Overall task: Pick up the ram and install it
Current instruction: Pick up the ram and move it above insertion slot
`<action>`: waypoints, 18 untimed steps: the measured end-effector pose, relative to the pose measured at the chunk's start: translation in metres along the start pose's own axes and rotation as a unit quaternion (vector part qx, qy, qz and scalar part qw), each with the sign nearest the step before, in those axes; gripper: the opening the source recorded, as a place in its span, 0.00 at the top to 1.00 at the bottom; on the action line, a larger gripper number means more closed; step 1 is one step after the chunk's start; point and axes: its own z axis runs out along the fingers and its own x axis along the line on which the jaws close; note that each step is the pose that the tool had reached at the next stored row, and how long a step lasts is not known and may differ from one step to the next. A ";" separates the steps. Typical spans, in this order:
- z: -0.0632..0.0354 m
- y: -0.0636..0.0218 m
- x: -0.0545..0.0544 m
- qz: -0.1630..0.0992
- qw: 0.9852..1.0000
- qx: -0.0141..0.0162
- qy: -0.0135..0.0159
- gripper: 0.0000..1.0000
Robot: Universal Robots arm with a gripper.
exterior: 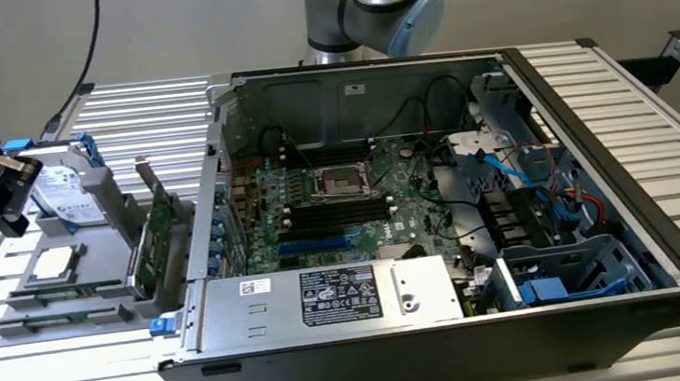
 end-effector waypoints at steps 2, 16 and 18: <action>0.0000 0.0000 0.000 0.000 1.000 0.000 0.000 0.89; 0.0002 -0.0099 0.002 -0.003 1.000 0.000 0.000 0.89; 0.0004 -0.0101 0.003 -0.017 1.000 0.001 0.001 0.89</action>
